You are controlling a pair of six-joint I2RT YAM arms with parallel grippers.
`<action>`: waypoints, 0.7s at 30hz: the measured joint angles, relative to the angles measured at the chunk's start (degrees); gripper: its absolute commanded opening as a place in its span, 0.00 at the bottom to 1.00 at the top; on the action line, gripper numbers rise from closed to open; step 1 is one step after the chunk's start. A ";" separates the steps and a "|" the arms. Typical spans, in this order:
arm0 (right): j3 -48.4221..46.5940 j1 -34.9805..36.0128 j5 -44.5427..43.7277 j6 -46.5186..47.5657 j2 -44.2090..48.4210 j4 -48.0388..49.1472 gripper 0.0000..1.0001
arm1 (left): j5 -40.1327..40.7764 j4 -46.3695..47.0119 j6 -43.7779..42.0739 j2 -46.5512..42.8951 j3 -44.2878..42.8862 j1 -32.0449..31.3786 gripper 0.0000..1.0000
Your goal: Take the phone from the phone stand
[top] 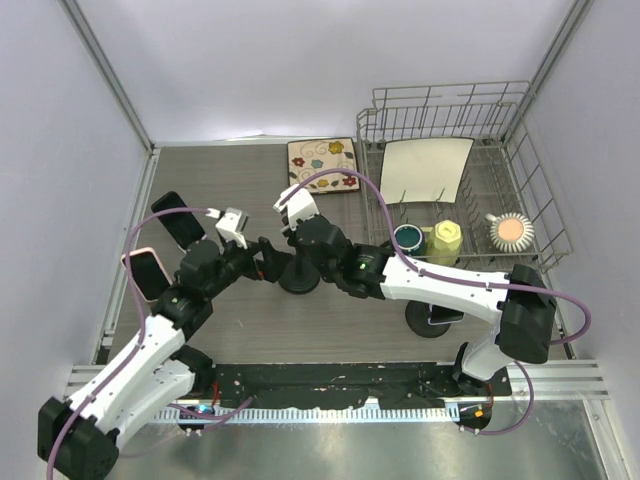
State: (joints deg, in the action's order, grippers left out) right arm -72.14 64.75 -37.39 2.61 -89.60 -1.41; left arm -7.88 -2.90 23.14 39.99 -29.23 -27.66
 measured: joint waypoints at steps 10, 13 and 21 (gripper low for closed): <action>3.56 -0.13 4.11 1.49 1.29 5.27 0.01 | -9.70 13.55 -4.20 12.90 -0.17 -0.04 0.70; 3.82 -0.13 4.79 1.46 1.55 5.42 0.01 | -10.67 14.47 -6.82 14.53 -0.87 -0.04 0.60; 4.24 -0.17 6.45 1.33 1.75 5.79 0.01 | -11.72 15.19 -13.35 16.68 -1.51 -0.09 0.46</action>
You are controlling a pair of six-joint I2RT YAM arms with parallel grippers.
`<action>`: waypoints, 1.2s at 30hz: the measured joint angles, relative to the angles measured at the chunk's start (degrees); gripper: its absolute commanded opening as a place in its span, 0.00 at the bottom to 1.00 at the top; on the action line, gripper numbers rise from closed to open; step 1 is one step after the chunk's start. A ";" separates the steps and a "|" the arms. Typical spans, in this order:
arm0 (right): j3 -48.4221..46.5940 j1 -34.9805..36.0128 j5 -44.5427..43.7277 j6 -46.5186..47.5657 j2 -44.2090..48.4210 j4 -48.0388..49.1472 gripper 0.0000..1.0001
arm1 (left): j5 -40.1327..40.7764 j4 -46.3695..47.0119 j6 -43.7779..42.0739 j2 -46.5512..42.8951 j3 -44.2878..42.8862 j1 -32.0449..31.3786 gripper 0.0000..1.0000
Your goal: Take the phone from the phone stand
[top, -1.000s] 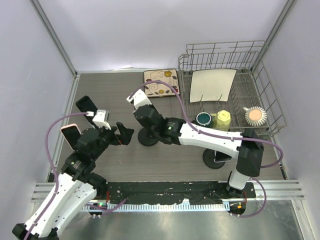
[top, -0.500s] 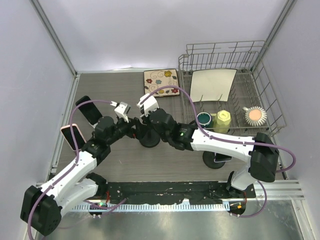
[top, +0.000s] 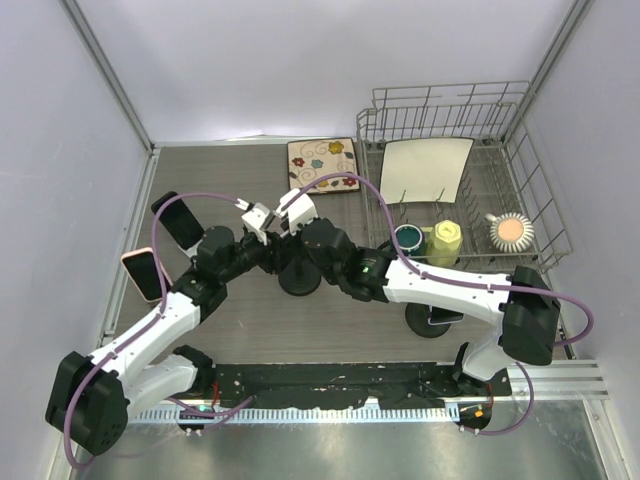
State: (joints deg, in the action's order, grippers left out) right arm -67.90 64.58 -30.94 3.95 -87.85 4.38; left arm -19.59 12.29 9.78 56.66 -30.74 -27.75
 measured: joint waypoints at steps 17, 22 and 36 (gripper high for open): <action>0.52 -0.92 0.48 -1.62 0.57 0.35 0.01 | 4.22 1.66 1.60 0.92 0.02 -2.01 0.00; 1.16 -1.07 1.31 -1.42 1.25 0.33 0.01 | 6.86 0.94 3.34 0.81 -0.22 -3.15 0.00; 1.16 -0.55 -1.55 -2.64 1.25 0.13 0.01 | 10.36 -2.86 6.84 0.31 -1.62 -4.17 0.00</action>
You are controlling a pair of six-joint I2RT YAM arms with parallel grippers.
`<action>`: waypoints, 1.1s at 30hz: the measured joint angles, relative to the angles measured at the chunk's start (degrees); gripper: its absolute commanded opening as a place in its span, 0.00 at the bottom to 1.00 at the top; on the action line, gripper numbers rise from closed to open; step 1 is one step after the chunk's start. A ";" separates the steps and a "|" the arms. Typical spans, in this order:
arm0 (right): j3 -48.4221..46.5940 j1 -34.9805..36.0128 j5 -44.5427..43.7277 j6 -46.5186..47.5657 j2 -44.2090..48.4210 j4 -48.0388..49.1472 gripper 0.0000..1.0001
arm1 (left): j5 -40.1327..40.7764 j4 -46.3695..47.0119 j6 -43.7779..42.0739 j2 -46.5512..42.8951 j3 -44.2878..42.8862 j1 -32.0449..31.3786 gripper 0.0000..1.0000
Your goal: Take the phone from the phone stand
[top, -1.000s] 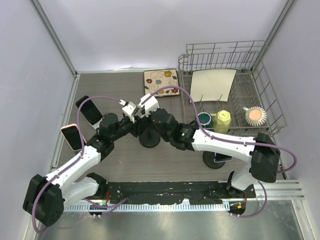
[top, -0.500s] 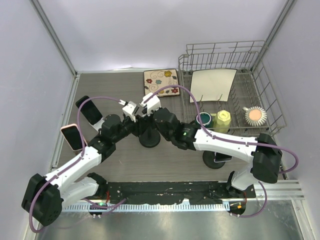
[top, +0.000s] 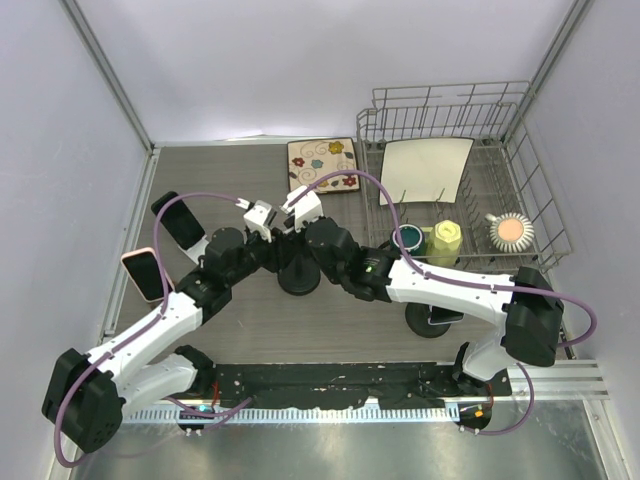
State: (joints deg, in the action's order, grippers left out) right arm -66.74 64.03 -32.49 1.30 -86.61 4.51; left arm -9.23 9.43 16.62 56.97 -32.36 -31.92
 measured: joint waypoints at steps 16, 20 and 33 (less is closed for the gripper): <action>-3.74 0.50 -4.37 -3.13 -0.02 -8.55 0.01 | 0.20 -2.23 5.57 0.02 -1.07 0.00 0.00; -5.40 0.66 -11.04 -4.96 0.11 -13.31 0.01 | 5.22 -4.15 7.43 -0.11 -1.01 1.77 0.00; -6.38 0.17 -16.31 -6.21 0.13 -21.16 0.01 | 6.75 -2.47 3.08 -3.13 2.19 3.82 0.48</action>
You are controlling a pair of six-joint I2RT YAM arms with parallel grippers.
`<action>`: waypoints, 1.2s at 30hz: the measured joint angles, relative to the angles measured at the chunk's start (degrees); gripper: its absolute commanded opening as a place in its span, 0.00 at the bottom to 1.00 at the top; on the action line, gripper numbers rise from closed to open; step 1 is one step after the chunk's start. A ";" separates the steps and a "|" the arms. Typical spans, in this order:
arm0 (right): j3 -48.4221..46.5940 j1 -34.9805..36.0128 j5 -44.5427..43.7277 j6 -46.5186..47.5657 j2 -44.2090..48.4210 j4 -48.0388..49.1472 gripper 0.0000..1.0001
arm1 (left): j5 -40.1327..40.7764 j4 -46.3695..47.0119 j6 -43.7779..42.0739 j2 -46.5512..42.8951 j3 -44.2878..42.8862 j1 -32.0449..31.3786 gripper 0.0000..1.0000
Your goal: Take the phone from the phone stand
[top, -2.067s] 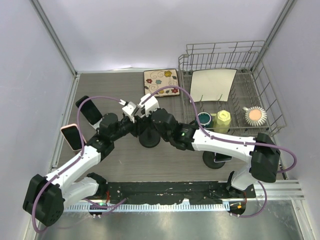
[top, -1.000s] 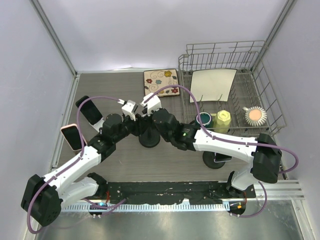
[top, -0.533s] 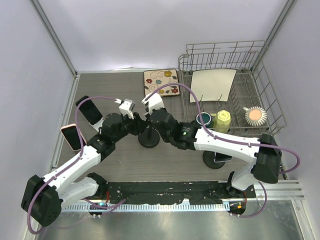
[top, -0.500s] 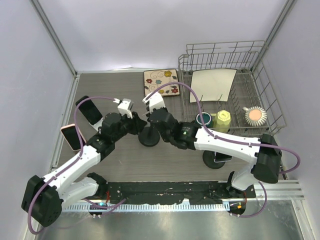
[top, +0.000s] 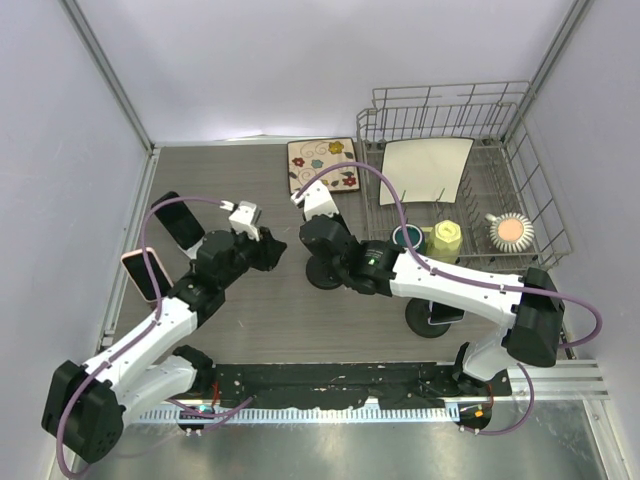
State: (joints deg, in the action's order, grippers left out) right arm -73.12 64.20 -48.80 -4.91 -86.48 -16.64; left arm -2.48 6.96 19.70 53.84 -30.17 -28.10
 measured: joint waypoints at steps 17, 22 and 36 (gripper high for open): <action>1.05 -0.04 14.23 3.98 0.66 6.36 0.01 | -18.82 11.69 -14.43 8.66 0.22 -2.23 0.65; 1.49 -0.02 15.34 4.24 0.85 7.15 0.01 | -20.04 17.07 -13.75 11.85 0.22 -2.23 0.58; 3.72 -0.63 16.09 4.37 2.60 8.90 0.01 | -23.74 22.40 -12.17 15.02 0.44 -2.93 0.00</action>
State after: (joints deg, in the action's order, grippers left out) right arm -69.41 63.57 -32.71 -0.54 -83.88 -7.75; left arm -26.22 29.36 7.53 68.86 -29.74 -31.03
